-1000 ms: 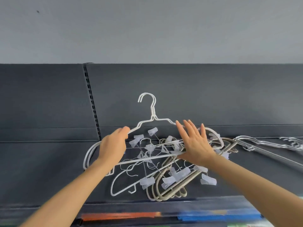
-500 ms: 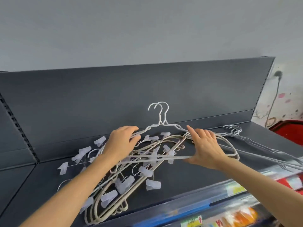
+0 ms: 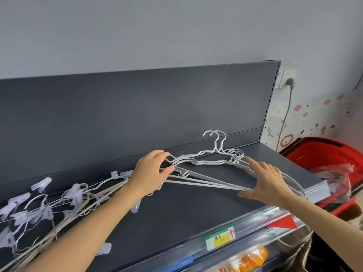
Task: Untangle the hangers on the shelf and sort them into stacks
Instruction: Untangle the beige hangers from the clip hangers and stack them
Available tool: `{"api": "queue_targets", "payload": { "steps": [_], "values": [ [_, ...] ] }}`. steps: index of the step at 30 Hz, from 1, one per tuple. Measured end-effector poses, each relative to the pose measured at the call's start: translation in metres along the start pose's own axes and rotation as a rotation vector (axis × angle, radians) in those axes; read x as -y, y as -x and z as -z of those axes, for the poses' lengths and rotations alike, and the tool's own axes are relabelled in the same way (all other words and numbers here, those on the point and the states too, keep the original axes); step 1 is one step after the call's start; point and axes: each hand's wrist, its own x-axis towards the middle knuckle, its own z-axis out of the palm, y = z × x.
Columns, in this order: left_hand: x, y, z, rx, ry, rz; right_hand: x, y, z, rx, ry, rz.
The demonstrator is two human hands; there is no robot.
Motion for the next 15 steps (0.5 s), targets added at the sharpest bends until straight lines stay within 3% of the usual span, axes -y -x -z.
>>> {"api": "queue_targets", "payload": {
  "steps": [8,15],
  "values": [
    [-0.037,-0.03,-0.044,0.152,-0.064,-0.063,-0.059,-0.016,-0.006,0.04,0.001,-0.197],
    [-0.038,-0.037,-0.056,0.2,-0.141,-0.037,-0.054,-0.029,-0.019,0.099,0.078,-0.169]
  ]
}}
